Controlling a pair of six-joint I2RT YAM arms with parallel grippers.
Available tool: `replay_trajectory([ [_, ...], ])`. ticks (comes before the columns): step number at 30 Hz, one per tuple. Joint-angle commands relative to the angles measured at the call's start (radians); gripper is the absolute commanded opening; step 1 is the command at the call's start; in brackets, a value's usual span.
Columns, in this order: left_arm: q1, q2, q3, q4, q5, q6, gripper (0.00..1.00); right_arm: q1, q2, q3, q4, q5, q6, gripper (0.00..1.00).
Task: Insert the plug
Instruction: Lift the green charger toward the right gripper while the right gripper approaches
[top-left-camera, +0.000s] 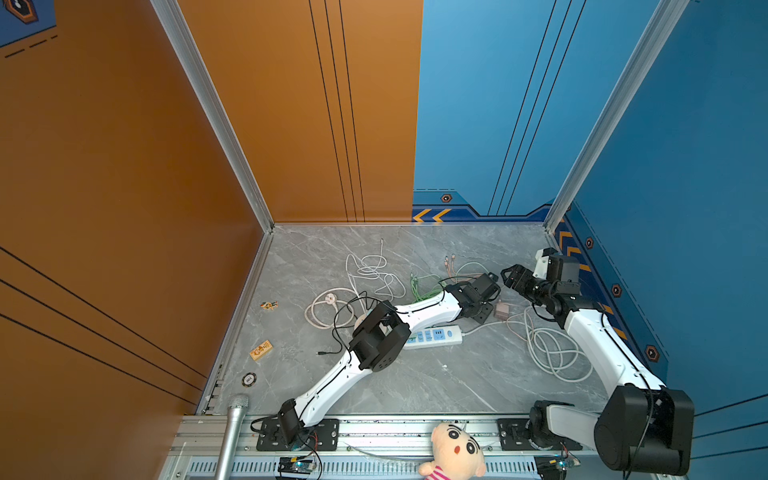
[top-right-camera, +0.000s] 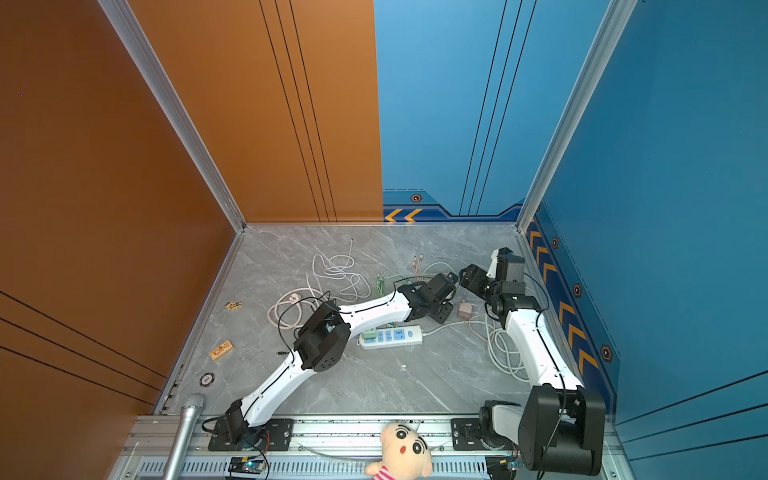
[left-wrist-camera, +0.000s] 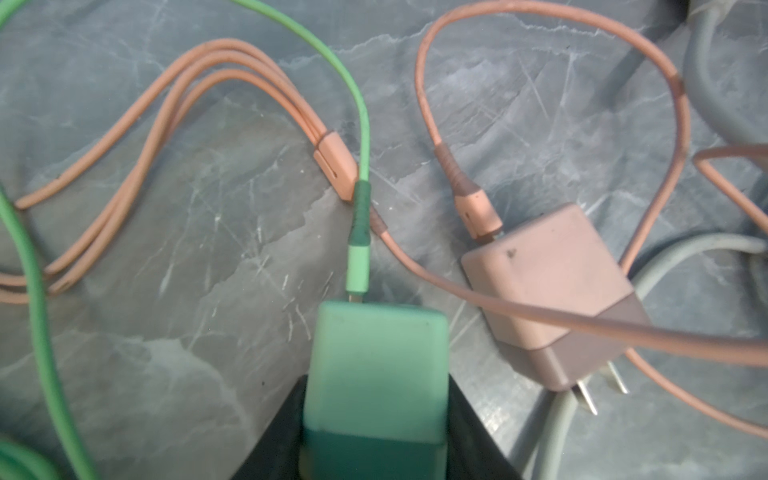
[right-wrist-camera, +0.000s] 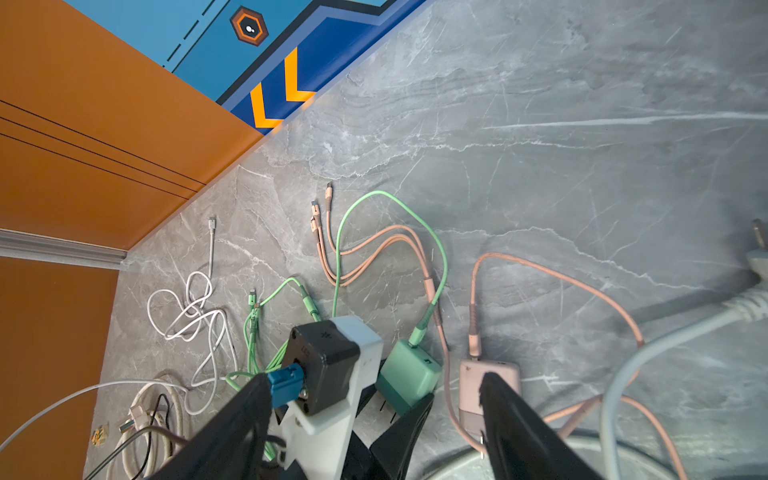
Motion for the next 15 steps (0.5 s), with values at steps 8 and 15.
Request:
replay_trajectory([
  [8,0.016,-0.309,-0.327,0.273,0.087,0.053,0.38,0.008,-0.001,0.040,0.015,-0.115,0.041,0.79],
  [15,0.037,-0.444,-0.478,0.368,0.102,0.053,0.38,0.035,0.005,0.051,0.022,-0.158,0.040,0.79],
])
